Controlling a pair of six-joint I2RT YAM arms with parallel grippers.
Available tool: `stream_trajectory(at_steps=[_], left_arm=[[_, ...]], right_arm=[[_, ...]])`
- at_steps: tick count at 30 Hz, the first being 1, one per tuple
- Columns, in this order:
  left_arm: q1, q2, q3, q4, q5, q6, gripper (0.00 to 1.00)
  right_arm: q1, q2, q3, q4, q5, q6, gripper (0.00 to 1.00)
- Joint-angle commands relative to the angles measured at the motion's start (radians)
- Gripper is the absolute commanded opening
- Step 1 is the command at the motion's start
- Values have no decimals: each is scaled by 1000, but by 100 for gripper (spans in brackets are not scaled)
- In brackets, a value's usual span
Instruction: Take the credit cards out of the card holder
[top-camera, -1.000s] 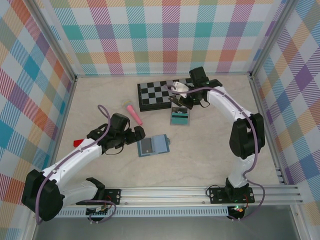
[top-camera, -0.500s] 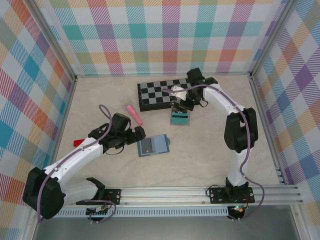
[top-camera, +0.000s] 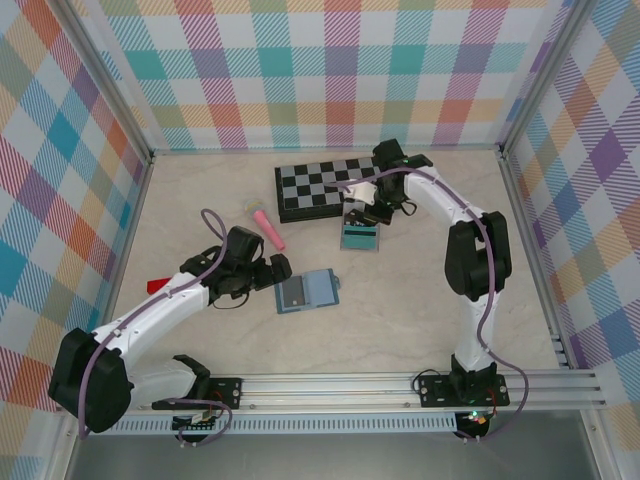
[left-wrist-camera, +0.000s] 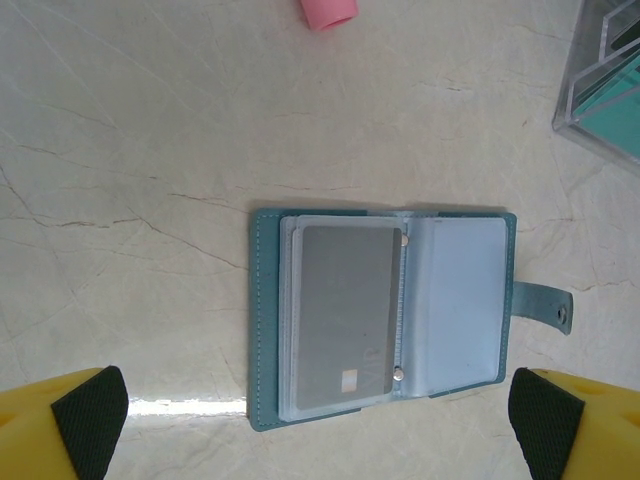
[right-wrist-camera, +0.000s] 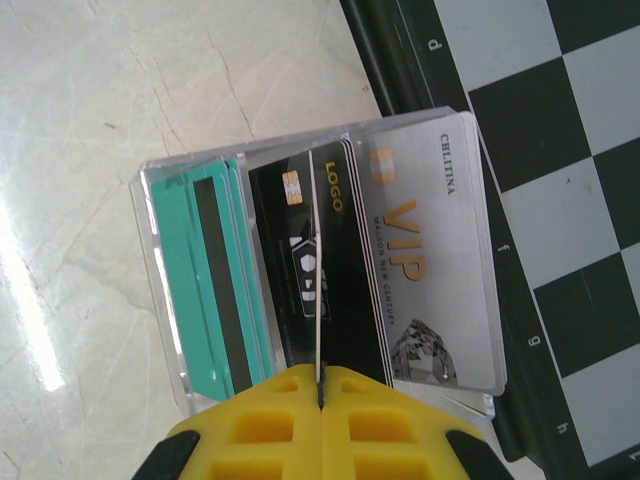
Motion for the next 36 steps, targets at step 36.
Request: stream_trajectory(at_steps=[36], left_arm=[[14,-14,-36,-12,-1,10,100]], right_arm=[[33,-200,-42,143,-32,367,30]])
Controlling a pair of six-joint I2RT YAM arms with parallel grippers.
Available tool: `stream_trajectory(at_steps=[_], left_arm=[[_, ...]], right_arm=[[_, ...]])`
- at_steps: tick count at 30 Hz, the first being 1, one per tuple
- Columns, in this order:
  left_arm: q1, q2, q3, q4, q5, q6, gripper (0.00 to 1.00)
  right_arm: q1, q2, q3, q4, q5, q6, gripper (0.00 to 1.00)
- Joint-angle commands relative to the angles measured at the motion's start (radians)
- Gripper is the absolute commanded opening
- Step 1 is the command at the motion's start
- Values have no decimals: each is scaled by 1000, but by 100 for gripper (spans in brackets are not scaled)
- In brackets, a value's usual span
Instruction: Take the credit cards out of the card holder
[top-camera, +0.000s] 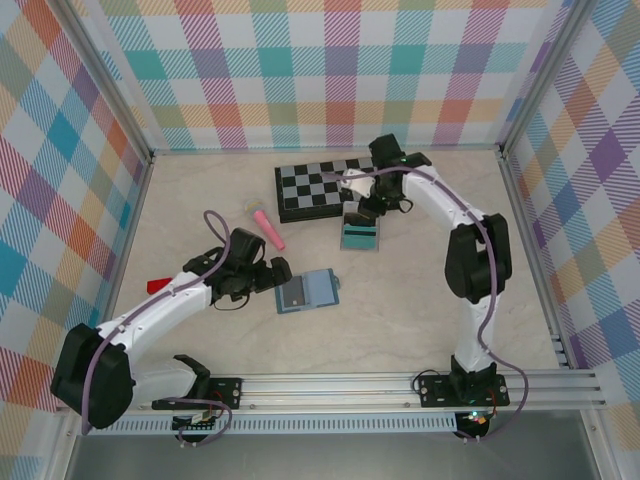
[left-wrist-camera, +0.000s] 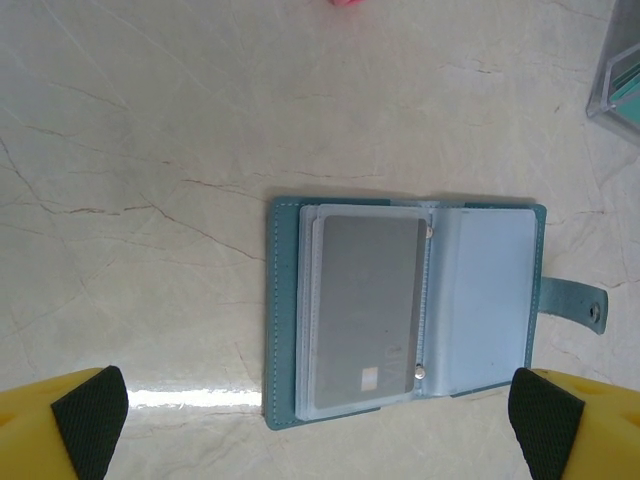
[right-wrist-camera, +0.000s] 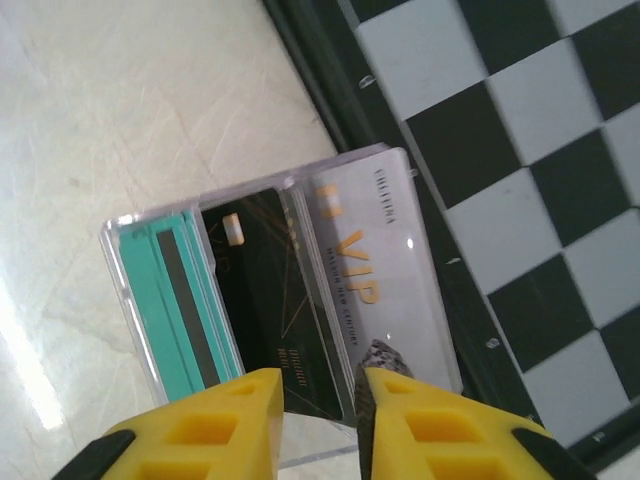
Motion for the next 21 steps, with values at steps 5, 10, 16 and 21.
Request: stream_trajectory(at_steps=[5,10,16,21], left_arm=[[14,-30,-26,-2,0,7,100],[14,-31,-52,28,14,2,100],[14,-40,-76,58,27,-6,100],[14,-51,-94,61,20,-18,100]], right_arm=[[34,-322,-267,285,-89,415,31],[100,-498,-450,381,-95,751,33],[270,-569,-563,343,6,993,39],[354,-487,-566,319,-72,1119,43]])
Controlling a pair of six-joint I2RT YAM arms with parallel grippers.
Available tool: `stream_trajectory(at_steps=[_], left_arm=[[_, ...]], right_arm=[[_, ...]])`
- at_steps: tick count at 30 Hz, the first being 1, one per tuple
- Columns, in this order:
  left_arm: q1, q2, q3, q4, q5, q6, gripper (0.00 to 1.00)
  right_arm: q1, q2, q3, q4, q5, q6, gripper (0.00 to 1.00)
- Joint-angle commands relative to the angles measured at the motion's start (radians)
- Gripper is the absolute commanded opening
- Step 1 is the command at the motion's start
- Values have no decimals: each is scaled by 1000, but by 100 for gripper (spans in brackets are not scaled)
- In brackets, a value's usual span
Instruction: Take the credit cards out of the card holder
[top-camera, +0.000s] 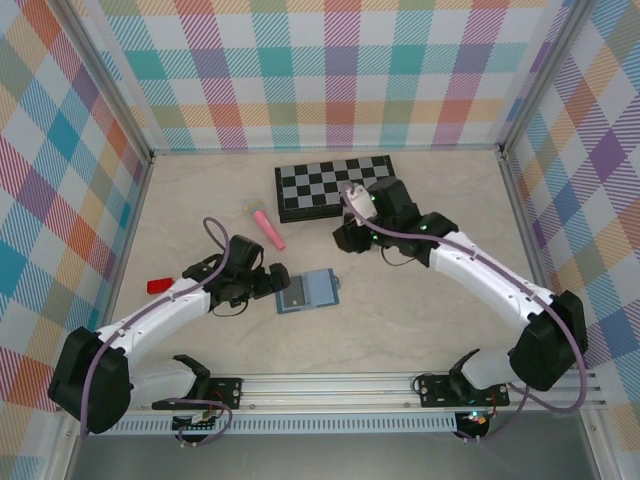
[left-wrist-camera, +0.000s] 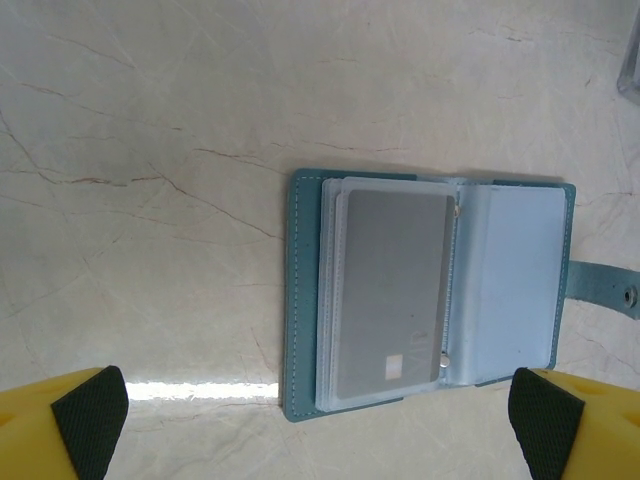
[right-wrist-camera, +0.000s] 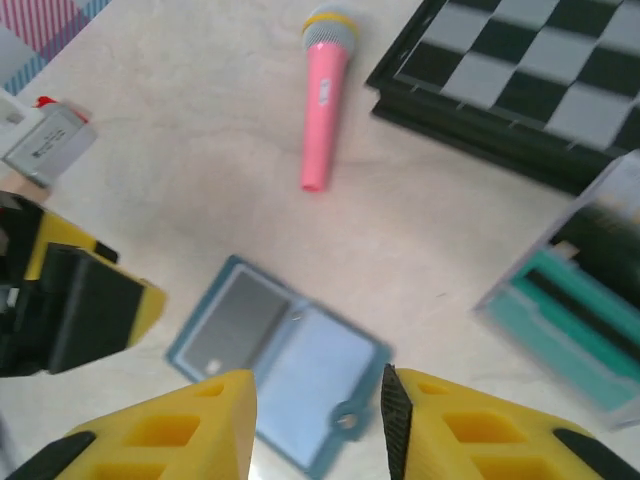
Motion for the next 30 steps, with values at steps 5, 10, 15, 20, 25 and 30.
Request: stream_trajectory(at_steps=[5,10,15,20,25,30], left_arm=[[18,-32,-31,-39,-79,-50,100],[42,-41,-48,-74,-112,-60,100],[86,-72,-83,-67,-100,-80,100],[110,-100,-101,-64,-91,-89,100],[117,-95,-98,-43,-35,-69,100],[117,-80,-84,-26,5,-60,98]], right_arm=[[142,179,-31,44,34,214,54],[223,303,9,45,42,239,58],[285,429,93,-52,234,258,65],[292,492,122,-86,294,263,71],[291,539,151,-118,341,271,74],[291,580,170,-133,356,280,73]])
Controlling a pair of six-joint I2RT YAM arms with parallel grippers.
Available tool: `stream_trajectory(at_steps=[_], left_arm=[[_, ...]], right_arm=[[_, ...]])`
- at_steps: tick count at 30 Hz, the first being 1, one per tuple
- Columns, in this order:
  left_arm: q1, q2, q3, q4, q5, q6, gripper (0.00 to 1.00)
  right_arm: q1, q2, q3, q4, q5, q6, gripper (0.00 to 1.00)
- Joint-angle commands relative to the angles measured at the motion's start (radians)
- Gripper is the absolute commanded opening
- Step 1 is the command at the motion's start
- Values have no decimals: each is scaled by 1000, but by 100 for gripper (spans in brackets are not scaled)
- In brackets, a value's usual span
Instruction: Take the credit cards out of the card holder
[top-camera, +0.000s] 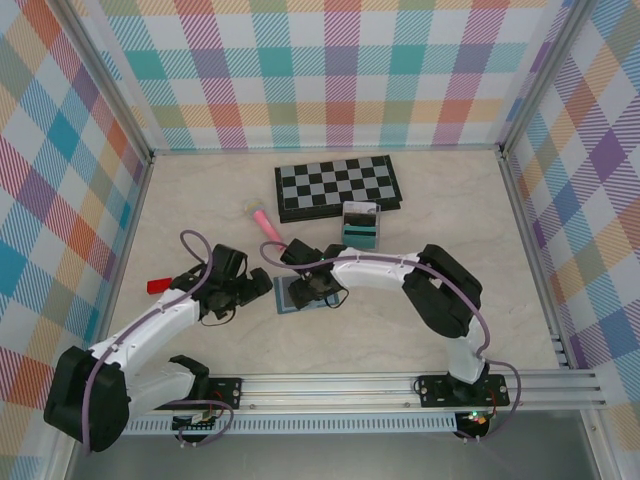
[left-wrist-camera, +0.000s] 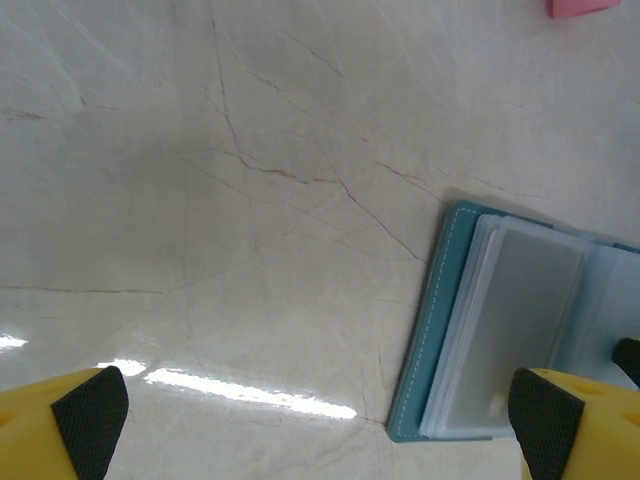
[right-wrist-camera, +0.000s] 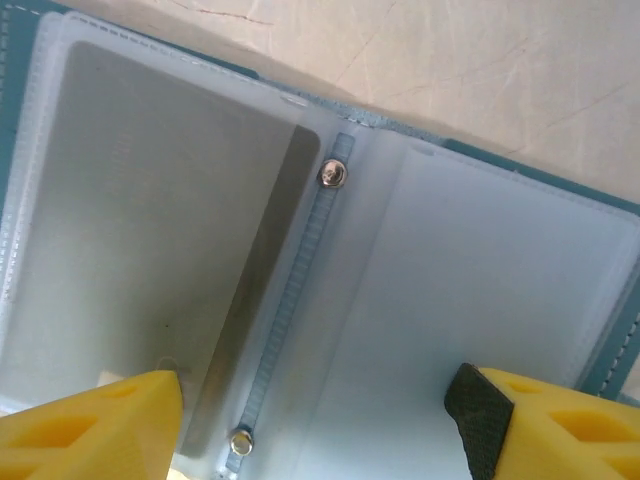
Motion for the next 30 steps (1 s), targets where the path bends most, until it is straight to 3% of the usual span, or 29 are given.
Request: stream_trajectory(at_steps=[1,6,17,30], left_arm=[[7,4,11,12,28,9,97],[7,10,13,42,62,-1,86],[6,110,0,233,298,-5,53],[-8,267,8,393,395,-18,30]], right_arm=[[-2,41,33,-48,37,24,73],[-2,54,12,-46,50,25,63],[-7,47,-33,-13,29,33,53],[-24,51,-53,14,-31,44,41]])
